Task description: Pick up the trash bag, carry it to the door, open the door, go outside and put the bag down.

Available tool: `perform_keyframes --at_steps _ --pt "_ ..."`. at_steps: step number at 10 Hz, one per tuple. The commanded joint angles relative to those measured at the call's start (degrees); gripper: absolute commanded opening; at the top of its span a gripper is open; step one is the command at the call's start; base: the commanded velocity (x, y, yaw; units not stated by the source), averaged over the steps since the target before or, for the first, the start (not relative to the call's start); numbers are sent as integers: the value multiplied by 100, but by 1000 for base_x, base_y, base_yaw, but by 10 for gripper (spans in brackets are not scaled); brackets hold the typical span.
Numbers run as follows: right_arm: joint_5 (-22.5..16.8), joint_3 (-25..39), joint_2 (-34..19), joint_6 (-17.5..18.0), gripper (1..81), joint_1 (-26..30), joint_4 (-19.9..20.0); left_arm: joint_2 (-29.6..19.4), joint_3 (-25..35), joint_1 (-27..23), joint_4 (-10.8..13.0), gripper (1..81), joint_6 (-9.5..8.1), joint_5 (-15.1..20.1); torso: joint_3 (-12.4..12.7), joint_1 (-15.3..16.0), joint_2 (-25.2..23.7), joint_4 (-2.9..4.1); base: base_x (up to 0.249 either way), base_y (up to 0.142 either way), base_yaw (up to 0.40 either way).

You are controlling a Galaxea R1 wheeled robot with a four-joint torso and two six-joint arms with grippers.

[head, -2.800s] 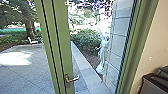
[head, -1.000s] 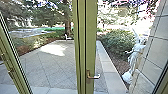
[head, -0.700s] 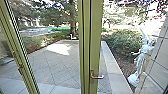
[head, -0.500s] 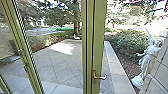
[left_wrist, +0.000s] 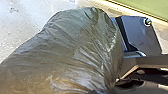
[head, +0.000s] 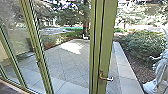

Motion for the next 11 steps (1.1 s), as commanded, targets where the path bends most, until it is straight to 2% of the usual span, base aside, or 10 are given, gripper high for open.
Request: perform_keyframes --at_steps 1,7,11 --pt "-270 53 -6 -10 811 182 -88 -52 -2 -279 82 10 53 345 0 0 0 0 0 0 223" --pt "-270 53 -6 -10 811 174 -88 -26 -37 -279 82 10 53 345 0 0 0 0 0 0 180" --pt "-270 35 -6 -19 811 182 -88 79 -266 -279 73 10 53 362 0 0 0 0 0 0 54"
